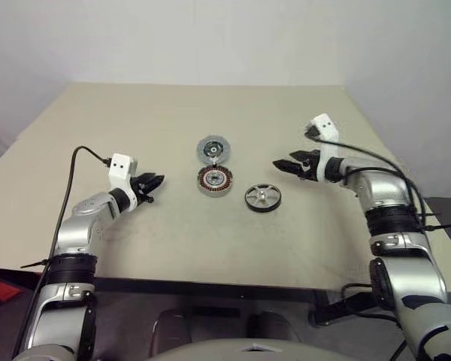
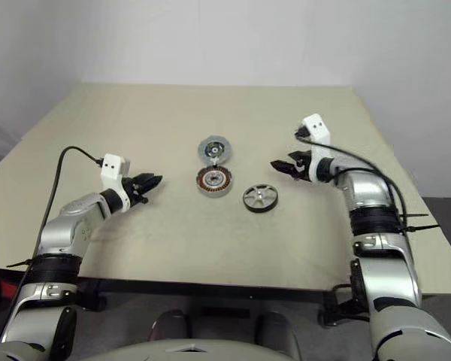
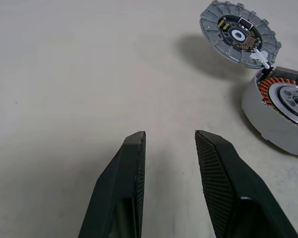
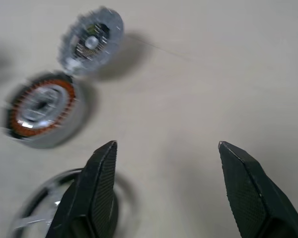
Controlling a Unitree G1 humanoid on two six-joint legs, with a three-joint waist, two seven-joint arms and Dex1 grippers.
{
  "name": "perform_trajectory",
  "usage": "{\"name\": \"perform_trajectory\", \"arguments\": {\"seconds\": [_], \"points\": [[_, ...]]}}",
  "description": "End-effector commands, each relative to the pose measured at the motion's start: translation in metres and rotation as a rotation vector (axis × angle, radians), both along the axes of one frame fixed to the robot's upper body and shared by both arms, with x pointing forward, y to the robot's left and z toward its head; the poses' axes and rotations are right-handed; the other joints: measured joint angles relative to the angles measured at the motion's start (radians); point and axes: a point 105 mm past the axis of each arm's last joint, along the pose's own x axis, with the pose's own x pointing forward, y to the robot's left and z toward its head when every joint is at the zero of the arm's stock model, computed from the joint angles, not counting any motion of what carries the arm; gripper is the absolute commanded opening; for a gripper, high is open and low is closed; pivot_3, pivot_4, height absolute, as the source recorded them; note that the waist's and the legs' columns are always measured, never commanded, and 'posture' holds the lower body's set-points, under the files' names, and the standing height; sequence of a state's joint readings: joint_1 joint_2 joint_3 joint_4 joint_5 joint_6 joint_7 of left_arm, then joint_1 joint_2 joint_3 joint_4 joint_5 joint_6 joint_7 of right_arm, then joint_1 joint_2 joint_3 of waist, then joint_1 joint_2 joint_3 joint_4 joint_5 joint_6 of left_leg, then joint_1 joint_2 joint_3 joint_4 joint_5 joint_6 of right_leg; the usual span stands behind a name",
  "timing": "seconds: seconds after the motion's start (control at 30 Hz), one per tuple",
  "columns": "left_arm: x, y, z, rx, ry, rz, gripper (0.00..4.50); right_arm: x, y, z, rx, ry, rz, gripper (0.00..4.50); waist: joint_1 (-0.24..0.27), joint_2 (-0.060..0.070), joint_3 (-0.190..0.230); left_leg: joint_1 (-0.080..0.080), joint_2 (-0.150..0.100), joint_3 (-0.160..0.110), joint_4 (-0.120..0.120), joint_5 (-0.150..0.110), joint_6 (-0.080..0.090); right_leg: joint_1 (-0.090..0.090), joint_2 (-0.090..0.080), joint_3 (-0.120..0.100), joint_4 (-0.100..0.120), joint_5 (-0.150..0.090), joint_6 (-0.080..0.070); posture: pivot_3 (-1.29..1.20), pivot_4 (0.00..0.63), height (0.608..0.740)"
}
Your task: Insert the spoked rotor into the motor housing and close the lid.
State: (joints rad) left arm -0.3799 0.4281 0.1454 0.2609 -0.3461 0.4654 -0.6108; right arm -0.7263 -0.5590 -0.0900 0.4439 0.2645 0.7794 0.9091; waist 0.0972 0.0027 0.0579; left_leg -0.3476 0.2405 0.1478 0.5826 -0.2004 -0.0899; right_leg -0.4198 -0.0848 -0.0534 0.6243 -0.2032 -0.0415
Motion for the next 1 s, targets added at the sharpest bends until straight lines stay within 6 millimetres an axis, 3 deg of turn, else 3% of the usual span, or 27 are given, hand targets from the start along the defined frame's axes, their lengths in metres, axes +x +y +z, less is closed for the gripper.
{"name": "perform_trajectory", "arguments": {"seconds": [0.03, 0.27, 0.47, 0.63, 1.0], "points": [[0.000, 0.000, 0.006, 0.011, -0.035, -0.009, 1.69, -0.018, -0.004, 0.020, 0.207, 0.103, 0.044, 3.64, 0.004, 0.000, 0.000, 0.000, 0.000, 0.000, 0.000, 0.000, 0.000, 0.000, 0.000, 0.000, 0.000, 0.000, 0.000, 0.00, 0.000, 0.740], [-0.006, 0.003, -0.004, 0.020, -0.001, -0.004, 1.69, -0.027, -0.036, 0.014, 0.388, 0.254, -0.040, 3.64, 0.008, 0.000, 0.000, 0.000, 0.000, 0.000, 0.001, 0.000, 0.001, 0.001, -0.001, 0.000, 0.000, 0.000, 0.000, 0.00, 0.000, 0.740], [-0.008, 0.008, -0.004, 0.032, 0.001, 0.000, 1.69, -0.043, -0.038, -0.030, 0.342, 0.404, -0.069, 3.64, 0.010, 0.000, 0.000, 0.000, 0.000, 0.000, 0.002, 0.000, 0.001, 0.001, 0.000, 0.000, 0.000, 0.000, 0.000, 0.00, 0.000, 0.740], [-0.009, 0.010, -0.005, 0.037, 0.003, 0.006, 1.69, -0.061, -0.024, -0.048, 0.342, 0.478, -0.016, 3.64, 0.011, 0.001, -0.001, -0.001, 0.000, 0.000, 0.004, -0.001, 0.002, 0.001, -0.001, -0.001, 0.000, 0.000, 0.000, 0.00, 0.000, 0.740], [-0.009, 0.013, -0.005, 0.056, 0.003, 0.009, 1.69, -0.068, 0.029, -0.038, 0.394, 0.481, 0.112, 3.64, 0.013, 0.002, -0.001, 0.000, 0.000, 0.000, 0.005, -0.001, 0.002, 0.002, -0.001, 0.000, 0.001, 0.000, 0.000, 0.00, 0.000, 0.740]]}}
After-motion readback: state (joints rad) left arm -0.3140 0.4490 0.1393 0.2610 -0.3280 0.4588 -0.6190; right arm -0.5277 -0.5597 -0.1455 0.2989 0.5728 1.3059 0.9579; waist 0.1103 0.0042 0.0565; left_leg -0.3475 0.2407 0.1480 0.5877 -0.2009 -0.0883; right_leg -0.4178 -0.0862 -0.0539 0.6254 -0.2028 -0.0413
